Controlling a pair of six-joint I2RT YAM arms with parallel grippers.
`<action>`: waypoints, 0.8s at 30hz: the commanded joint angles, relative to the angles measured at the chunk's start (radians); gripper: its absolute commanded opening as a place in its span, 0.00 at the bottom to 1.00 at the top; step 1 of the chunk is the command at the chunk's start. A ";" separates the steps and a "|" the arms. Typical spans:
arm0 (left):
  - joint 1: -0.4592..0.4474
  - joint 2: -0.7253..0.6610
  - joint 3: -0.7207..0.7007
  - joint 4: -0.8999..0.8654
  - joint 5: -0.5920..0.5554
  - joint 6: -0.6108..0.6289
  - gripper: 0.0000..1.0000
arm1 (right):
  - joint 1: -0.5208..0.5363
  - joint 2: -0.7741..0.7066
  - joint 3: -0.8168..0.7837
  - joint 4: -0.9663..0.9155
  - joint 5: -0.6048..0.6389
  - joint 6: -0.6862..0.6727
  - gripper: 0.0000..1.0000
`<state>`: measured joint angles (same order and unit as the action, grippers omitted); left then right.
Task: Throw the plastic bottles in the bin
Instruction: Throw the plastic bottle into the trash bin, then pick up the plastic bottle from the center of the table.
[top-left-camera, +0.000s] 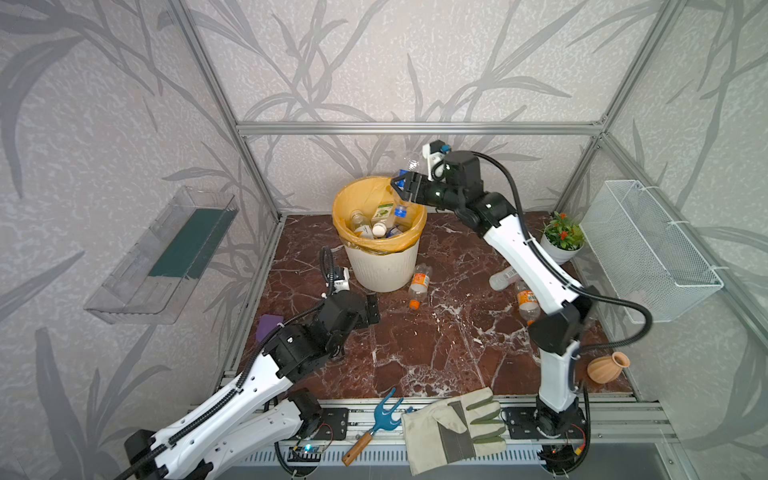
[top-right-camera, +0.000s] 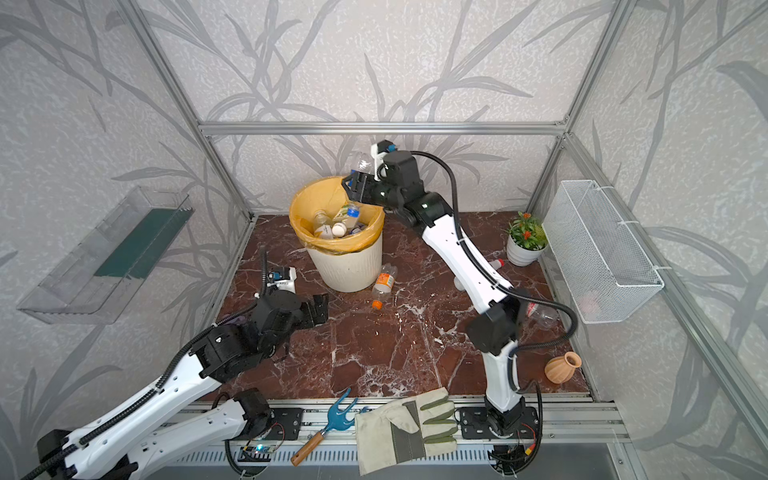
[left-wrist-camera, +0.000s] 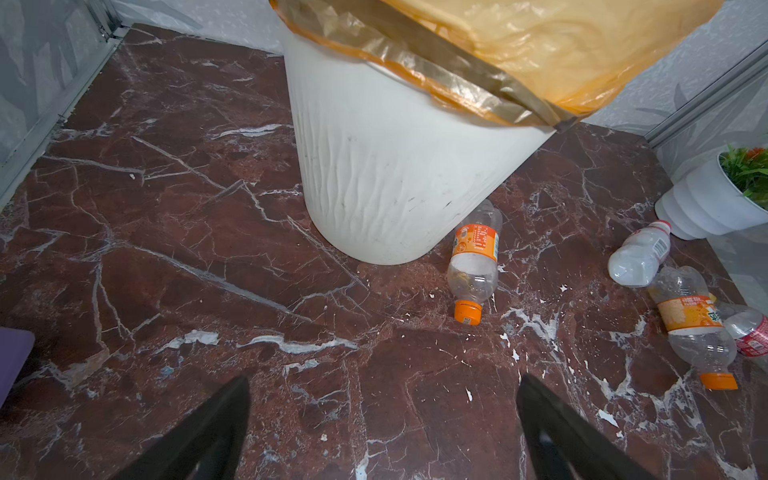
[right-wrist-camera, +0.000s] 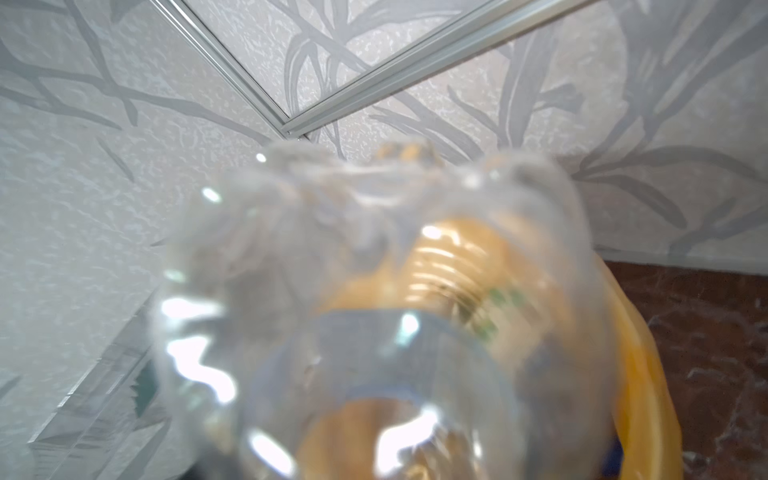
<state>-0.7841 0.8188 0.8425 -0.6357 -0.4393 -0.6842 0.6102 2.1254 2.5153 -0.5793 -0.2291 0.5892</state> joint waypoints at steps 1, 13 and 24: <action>0.006 -0.019 0.024 -0.053 -0.013 -0.015 1.00 | -0.014 0.093 0.345 -0.456 0.009 -0.108 0.87; -0.065 0.057 0.022 0.027 0.009 -0.021 0.99 | 0.008 -0.372 -0.364 0.065 0.102 -0.176 0.97; -0.118 0.297 0.079 0.156 0.061 -0.018 0.99 | -0.223 -0.912 -1.099 0.212 0.124 -0.102 0.99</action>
<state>-0.8925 1.0702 0.8707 -0.5224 -0.3878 -0.6922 0.4625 1.3033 1.5215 -0.4236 -0.1059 0.4461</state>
